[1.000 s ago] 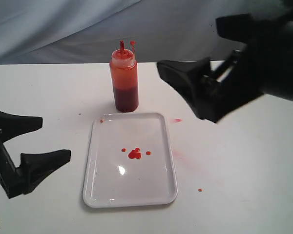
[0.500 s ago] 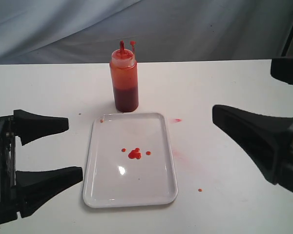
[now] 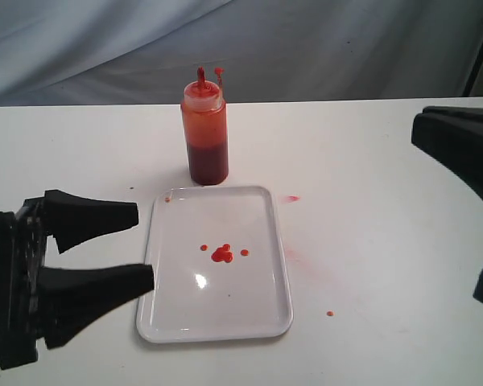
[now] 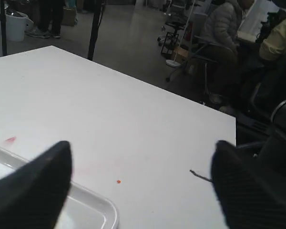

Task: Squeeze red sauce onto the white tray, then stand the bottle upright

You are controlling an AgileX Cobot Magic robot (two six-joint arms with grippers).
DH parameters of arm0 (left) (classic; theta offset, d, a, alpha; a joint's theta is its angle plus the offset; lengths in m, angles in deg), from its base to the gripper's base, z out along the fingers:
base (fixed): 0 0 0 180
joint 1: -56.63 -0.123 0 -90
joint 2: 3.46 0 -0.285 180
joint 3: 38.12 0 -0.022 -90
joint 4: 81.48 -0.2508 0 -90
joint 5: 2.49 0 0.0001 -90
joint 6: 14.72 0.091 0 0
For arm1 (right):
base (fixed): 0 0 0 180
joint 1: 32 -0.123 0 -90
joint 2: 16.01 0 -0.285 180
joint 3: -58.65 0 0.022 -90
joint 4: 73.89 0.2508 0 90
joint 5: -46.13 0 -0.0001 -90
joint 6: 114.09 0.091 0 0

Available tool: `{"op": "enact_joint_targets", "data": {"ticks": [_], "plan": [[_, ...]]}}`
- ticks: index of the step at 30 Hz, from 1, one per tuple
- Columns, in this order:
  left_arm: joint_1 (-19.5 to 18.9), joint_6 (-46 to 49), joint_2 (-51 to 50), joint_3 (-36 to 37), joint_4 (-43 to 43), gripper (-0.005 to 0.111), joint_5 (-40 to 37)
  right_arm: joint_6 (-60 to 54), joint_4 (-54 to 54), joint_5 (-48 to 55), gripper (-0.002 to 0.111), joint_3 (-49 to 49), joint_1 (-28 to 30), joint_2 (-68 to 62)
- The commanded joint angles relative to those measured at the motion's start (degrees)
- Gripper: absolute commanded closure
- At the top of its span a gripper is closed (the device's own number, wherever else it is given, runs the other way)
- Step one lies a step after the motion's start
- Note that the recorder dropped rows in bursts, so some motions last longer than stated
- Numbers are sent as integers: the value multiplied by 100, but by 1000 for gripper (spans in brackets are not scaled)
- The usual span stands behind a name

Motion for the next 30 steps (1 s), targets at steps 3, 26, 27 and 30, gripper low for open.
{"op": "enact_joint_targets", "data": {"ticks": [3, 26, 27, 30], "plan": [[29, -996, 474, -535, -31, 106, 51, -8, -849, -462, 108, 24, 10, 24], [29, -3039, 5923, -1280, -1588, 107, -4423, 115, 39, -1268, 108, 24, 1409, 24], [29, -3039, 5923, -1280, -1588, 107, -4423, 115, 39, -1268, 108, 24, 1409, 24], [29, -3039, 5923, -1280, -1588, 107, -4423, 115, 39, -1268, 108, 24, 1409, 24]]}}
